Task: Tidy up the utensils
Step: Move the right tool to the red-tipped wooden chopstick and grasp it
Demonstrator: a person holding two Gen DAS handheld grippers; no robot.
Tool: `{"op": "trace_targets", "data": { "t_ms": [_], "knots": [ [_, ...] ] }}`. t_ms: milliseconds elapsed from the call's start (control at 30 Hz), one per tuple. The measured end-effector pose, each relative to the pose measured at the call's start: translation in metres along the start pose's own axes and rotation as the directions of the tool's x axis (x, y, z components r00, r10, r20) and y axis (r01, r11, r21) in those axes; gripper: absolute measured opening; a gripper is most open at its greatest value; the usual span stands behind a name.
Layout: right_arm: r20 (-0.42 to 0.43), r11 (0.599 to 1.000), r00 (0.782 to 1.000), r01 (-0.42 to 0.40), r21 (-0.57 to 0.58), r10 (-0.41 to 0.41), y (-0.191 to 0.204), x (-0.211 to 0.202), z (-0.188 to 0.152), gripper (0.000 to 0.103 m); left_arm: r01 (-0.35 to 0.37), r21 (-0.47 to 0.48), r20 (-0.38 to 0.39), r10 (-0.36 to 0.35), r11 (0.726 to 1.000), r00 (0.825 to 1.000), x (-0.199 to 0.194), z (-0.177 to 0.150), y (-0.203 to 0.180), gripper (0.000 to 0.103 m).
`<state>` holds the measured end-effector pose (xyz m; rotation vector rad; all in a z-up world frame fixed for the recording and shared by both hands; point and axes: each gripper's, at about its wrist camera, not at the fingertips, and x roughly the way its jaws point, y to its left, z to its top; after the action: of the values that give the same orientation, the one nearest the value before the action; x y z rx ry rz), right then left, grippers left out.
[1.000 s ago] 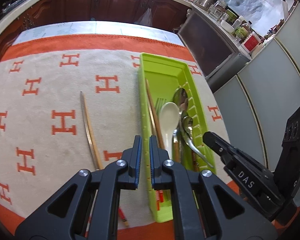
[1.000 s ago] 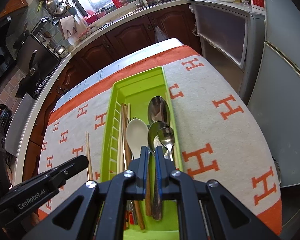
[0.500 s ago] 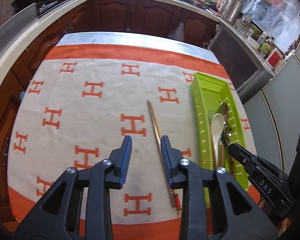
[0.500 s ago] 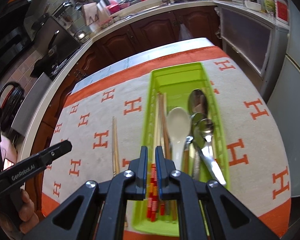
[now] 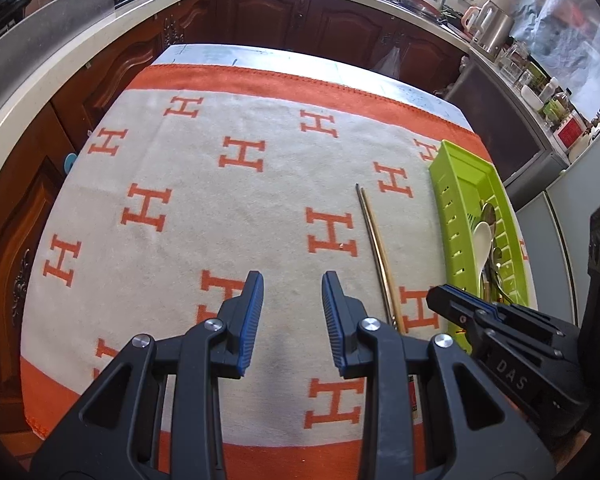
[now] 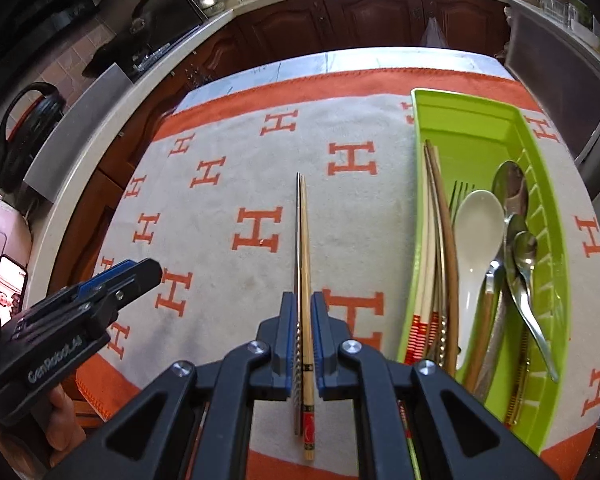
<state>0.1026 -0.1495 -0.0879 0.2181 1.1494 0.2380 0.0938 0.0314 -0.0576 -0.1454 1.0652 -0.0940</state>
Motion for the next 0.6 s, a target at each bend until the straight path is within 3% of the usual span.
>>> {"op": "trace_targets", "data": {
  "t_ms": [367,600],
  "knots": [
    [-0.082,0.996,0.993,0.087,-0.038,-0.089,0.014,0.039,0.001,0.008,0.041,-0.028,-0.035,-0.042,0.999,0.998,0.02,-0.005,0.018,0.027],
    [-0.056,0.988,0.988,0.137,-0.064,-0.141,0.016,0.042,0.001,0.008,0.059,-0.045,-0.047,-0.062,0.997,0.997,0.028,-0.007,0.025,0.027]
  ]
}}
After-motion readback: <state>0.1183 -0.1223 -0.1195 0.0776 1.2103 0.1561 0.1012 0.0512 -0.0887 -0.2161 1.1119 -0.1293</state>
